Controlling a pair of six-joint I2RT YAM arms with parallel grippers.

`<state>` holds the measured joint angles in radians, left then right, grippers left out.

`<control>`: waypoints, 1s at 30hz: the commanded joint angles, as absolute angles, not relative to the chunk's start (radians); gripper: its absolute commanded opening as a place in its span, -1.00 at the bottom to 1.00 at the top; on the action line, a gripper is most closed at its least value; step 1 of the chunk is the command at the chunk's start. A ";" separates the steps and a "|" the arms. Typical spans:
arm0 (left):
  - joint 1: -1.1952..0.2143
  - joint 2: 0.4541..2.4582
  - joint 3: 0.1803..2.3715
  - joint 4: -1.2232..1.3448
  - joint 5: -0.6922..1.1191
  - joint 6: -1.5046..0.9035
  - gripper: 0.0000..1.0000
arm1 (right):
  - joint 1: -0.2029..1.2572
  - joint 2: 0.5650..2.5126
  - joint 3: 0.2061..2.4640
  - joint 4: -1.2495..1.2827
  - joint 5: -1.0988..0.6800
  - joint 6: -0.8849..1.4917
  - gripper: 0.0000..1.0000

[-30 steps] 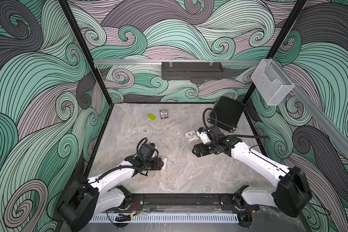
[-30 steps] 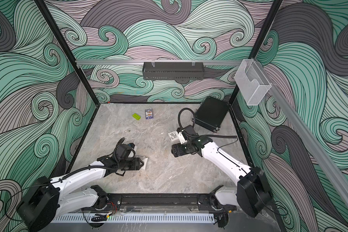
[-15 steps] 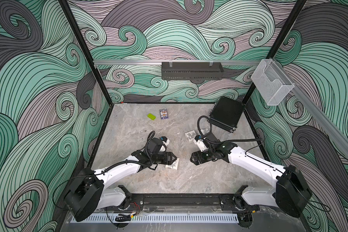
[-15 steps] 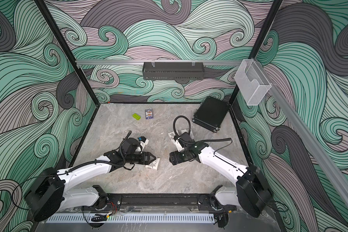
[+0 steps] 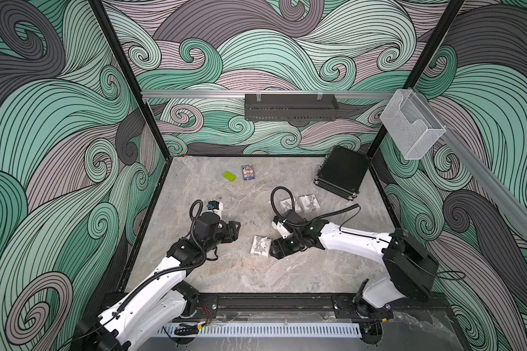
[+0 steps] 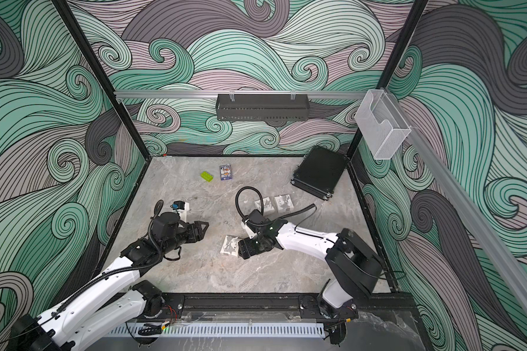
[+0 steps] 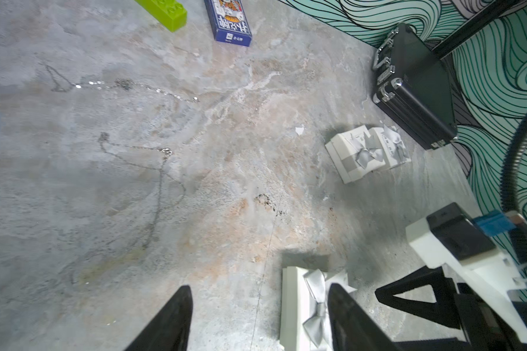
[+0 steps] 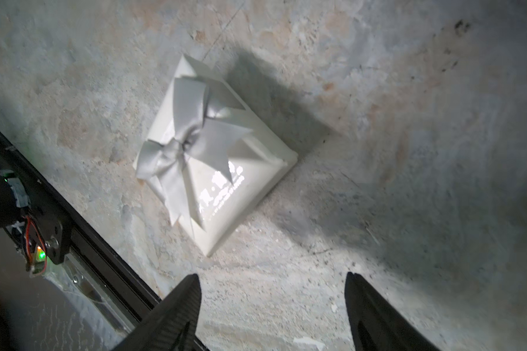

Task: Take the necklace out of the lift-off lid jewelry box
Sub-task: Adjust the jewelry box at the center of the board.

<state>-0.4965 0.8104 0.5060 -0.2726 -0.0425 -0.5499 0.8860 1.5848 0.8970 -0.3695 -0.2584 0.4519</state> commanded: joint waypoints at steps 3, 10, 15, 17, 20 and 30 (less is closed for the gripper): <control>-0.469 0.807 0.501 -0.292 -0.093 -0.533 0.39 | 0.905 1.686 1.004 -0.308 -0.291 0.474 0.55; -0.454 0.807 0.496 -0.265 -0.079 -0.537 0.38 | 0.933 1.797 1.130 -0.335 -0.270 0.467 0.59; -0.447 0.771 0.466 -0.261 -0.115 -0.556 0.39 | 0.969 1.860 1.238 -0.436 -0.206 0.415 0.64; -0.443 0.754 0.454 -0.268 -0.131 -0.561 0.39 | 0.989 1.872 1.268 -0.490 -0.147 0.390 0.67; -0.439 0.726 0.439 -0.283 -0.154 -0.565 0.39 | 1.013 1.872 1.277 -0.535 -0.095 0.354 0.72; -0.430 0.682 0.401 -0.288 -0.151 -0.581 0.39 | 1.023 1.794 1.218 -0.537 -0.093 0.191 0.95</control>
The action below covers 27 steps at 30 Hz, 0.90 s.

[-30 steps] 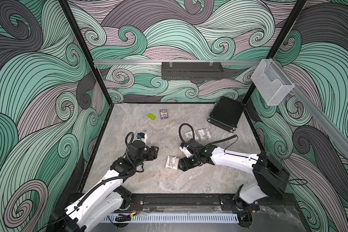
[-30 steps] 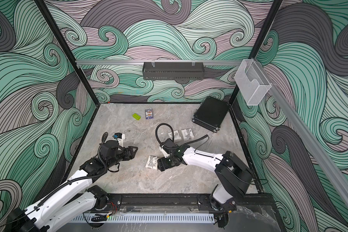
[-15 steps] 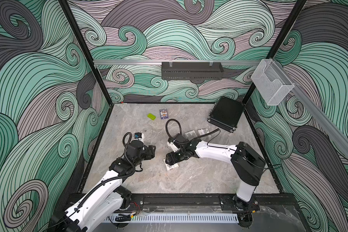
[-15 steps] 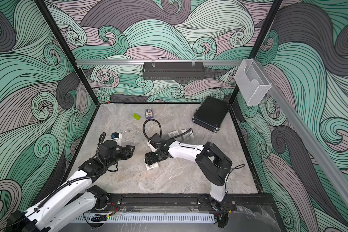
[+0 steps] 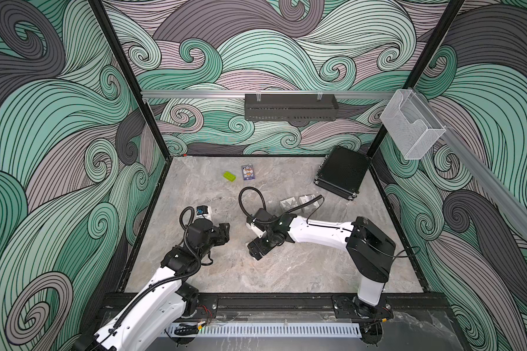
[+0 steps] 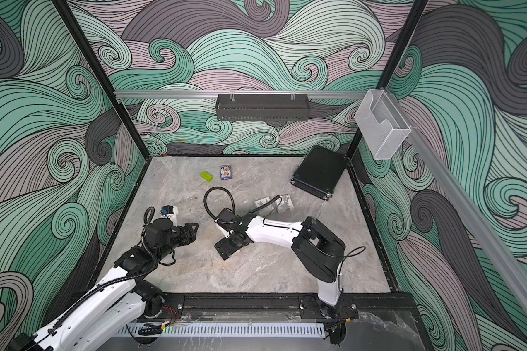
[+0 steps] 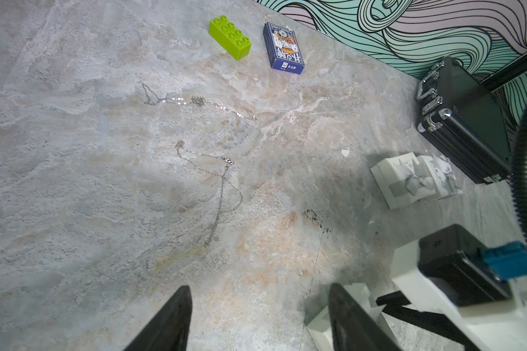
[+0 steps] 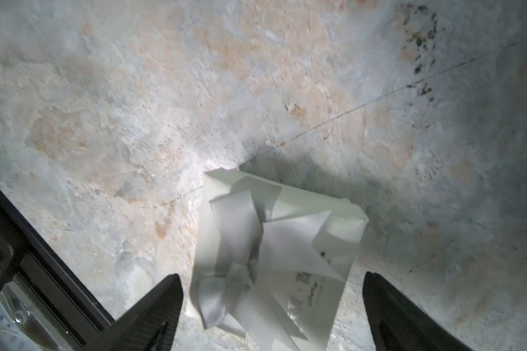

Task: Take the necklace out of the lift-off lid jewelry box
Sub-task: Adjust the jewelry box at the center of the board, then pick up the jewelry box from the center of the board.

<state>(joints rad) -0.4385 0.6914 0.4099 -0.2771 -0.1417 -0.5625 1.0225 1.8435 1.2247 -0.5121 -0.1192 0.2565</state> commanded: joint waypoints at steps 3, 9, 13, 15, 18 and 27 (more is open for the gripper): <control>-0.428 0.685 0.399 -0.284 -0.146 -0.581 0.39 | 1.023 1.804 1.242 -0.551 -0.082 0.219 0.95; -0.425 0.684 0.392 -0.280 -0.147 -0.583 0.39 | 1.062 1.862 1.313 -0.615 0.033 0.275 0.93; -0.422 0.683 0.388 -0.288 -0.156 -0.580 0.39 | 1.094 1.894 1.351 -0.652 0.076 0.286 0.93; -0.420 0.682 0.385 -0.293 -0.162 -0.578 0.39 | 1.097 1.904 1.359 -0.652 0.070 0.299 0.93; -0.416 0.676 0.377 -0.288 -0.161 -0.582 0.39 | 1.101 1.918 1.369 -0.652 0.070 0.315 0.93; -0.407 0.670 0.373 -0.291 -0.155 -0.577 0.39 | 1.102 1.962 1.380 -0.658 0.101 0.345 0.88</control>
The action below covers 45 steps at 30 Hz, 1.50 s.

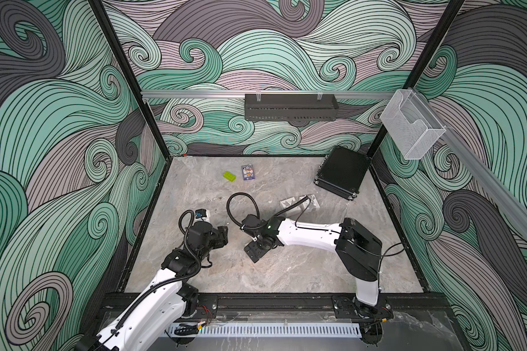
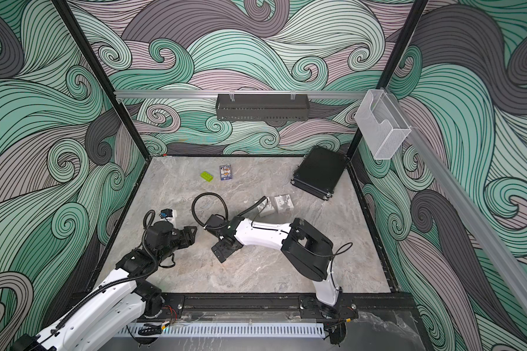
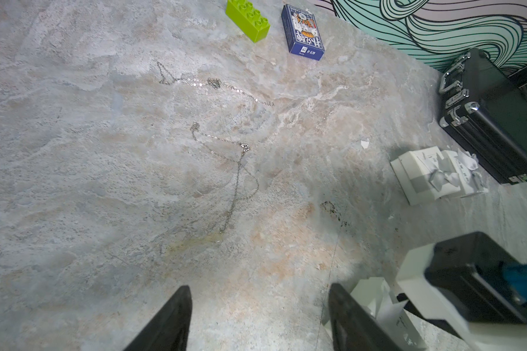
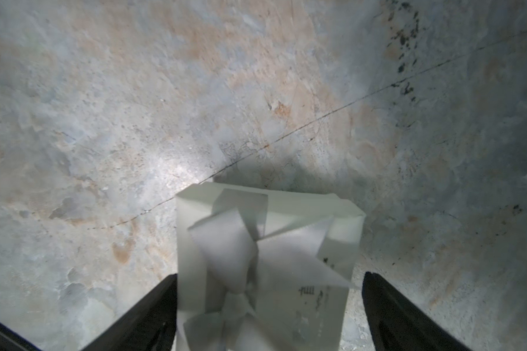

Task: Take the necklace out of the lift-off lid jewelry box
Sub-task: Pick up the jewelry box from the center of the board.

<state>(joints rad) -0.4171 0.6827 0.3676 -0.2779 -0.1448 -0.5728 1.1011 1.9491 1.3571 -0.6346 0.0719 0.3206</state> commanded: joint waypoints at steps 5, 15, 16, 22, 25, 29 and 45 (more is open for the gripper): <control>-0.403 0.667 0.367 -0.287 -0.147 -0.574 0.39 | 1.101 1.953 1.370 -0.649 0.115 0.353 0.73; -0.402 0.688 0.363 -0.237 -0.072 -0.538 0.40 | 1.036 1.813 1.247 -0.542 -0.043 0.363 0.59; -0.402 0.702 0.366 -0.224 -0.051 -0.525 0.40 | 1.016 1.782 1.221 -0.520 -0.076 0.365 0.58; -0.403 0.794 0.394 -0.086 0.179 -0.495 0.40 | 0.897 1.585 1.099 -0.464 -0.259 0.337 0.55; -0.403 0.848 0.436 -0.033 0.358 -0.480 0.40 | 0.817 1.479 1.035 -0.424 -0.372 0.350 0.54; -0.402 0.912 0.460 0.150 0.555 -0.569 0.41 | 0.689 1.351 0.963 -0.373 -0.510 0.387 0.55; -0.479 0.890 0.545 0.534 0.762 -0.723 0.81 | 0.468 1.152 0.893 -0.011 -0.963 0.628 0.54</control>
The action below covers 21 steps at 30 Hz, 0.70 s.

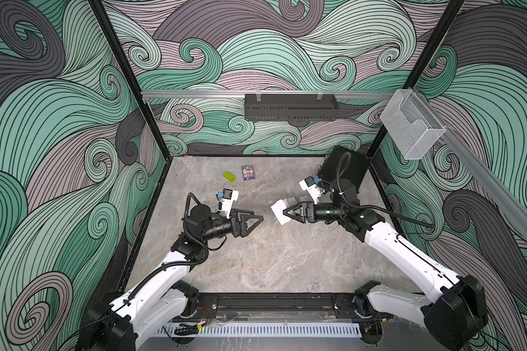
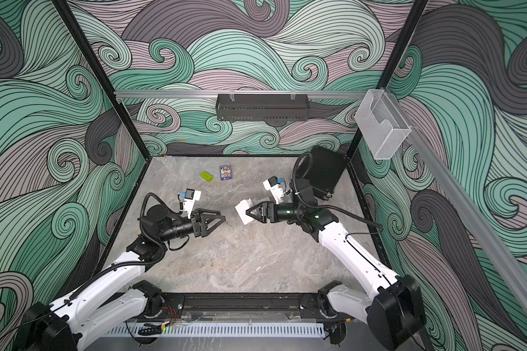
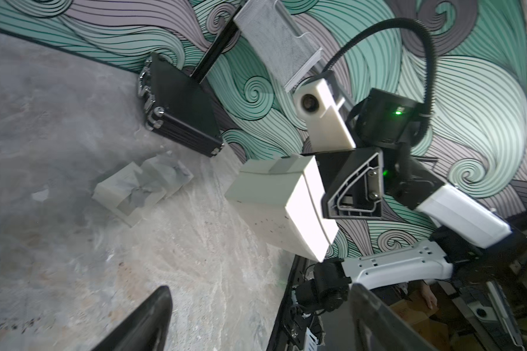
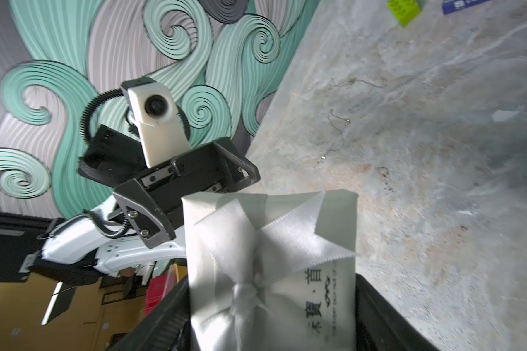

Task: Take the necklace out of the lift-off lid jewelry box
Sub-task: Pick up the jewelry box from the center of the board, then open the lid on the jewelry box.

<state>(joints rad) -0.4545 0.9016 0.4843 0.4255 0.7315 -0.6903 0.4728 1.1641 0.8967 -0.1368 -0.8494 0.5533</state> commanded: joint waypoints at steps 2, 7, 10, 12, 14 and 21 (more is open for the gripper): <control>-0.515 0.907 0.569 0.535 0.750 -0.717 0.80 | 0.468 1.153 0.894 0.042 -0.988 0.668 0.54; -0.624 0.966 0.613 0.565 0.700 -0.690 0.81 | 0.468 1.151 0.888 0.132 -1.018 0.734 0.54; -0.662 0.983 0.643 0.523 0.681 -0.654 0.81 | 0.468 1.143 0.878 0.174 -1.028 0.763 0.54; -0.670 0.983 0.650 0.502 0.662 -0.642 0.81 | 0.468 1.132 0.875 0.188 -1.031 0.771 0.54; -0.672 0.983 0.655 0.497 0.654 -0.641 0.81 | 0.468 1.120 0.872 0.199 -1.032 0.780 0.54; -0.672 1.020 0.669 0.500 0.618 -0.675 0.81 | 0.469 1.111 0.845 0.305 -1.047 0.848 0.54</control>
